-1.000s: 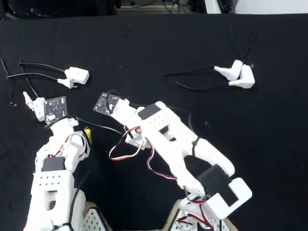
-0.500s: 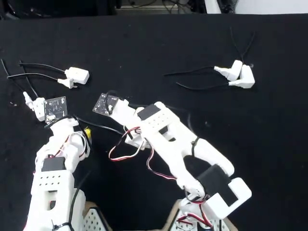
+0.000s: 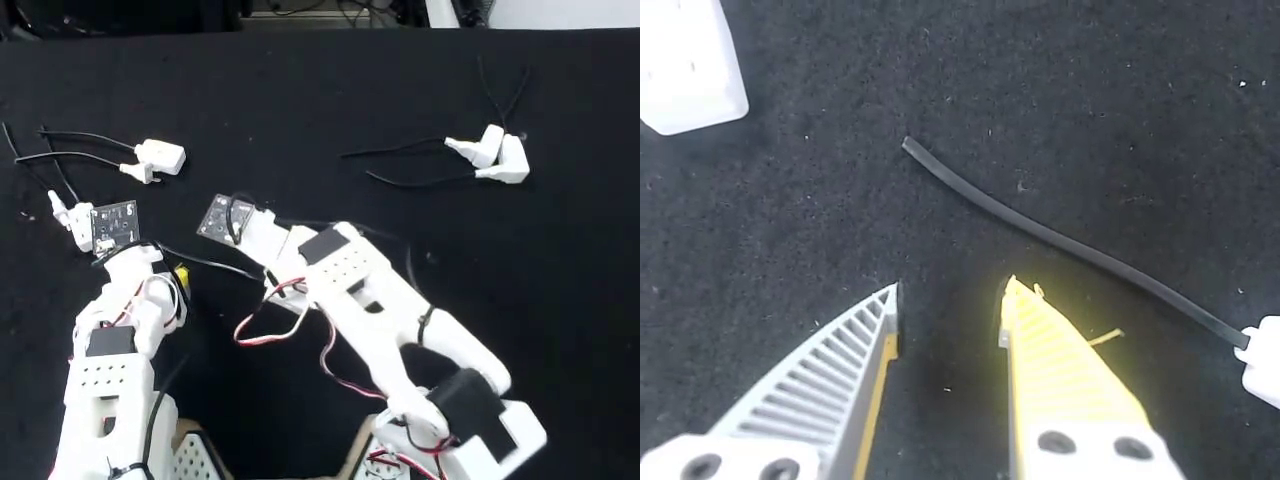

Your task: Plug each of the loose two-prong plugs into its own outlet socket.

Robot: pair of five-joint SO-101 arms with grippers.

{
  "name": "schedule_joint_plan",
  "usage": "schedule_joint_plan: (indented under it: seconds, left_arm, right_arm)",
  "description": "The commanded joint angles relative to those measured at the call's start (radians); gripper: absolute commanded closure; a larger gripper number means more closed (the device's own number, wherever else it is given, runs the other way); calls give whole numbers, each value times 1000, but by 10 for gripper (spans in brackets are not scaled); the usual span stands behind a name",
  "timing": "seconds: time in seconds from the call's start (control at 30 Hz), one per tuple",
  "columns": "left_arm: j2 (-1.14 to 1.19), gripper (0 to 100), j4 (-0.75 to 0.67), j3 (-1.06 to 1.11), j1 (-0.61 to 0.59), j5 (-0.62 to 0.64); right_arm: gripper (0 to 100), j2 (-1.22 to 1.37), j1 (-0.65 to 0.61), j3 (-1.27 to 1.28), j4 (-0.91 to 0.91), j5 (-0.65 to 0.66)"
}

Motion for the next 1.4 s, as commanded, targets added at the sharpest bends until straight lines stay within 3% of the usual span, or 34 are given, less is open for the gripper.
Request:
schedule_joint_plan:
  seconds: [0.0,0.17,0.33,0.53,0.77,0.97,1.13,1.27,1.37]
  left_arm:
    - [-6,827,-14,-61,-12,3]
    - [-5,827,-38,-51,-7,3]
    - [-2,827,-48,-47,-5,3]
    - [-6,827,-41,-47,-10,3]
    - [-6,827,-41,-47,-12,3]
    - [-6,827,-41,-47,-12,3]
    - [-6,827,-41,-47,-12,3]
    - [-6,827,-41,-47,-12,3]
    - [-6,827,-41,-47,-12,3]
  right_arm:
    - [766,-84,-11,18,-20,9]
    - [701,-65,-44,58,-66,9]
    - [721,38,-61,24,-97,9]
    - [721,136,9,-53,-97,11]
    - [721,145,18,-53,-97,75]
    - [724,147,15,-10,-104,209]
    - [802,147,15,1,-98,258]
    - [983,147,18,13,-103,284]
    - [969,136,34,10,-103,282]
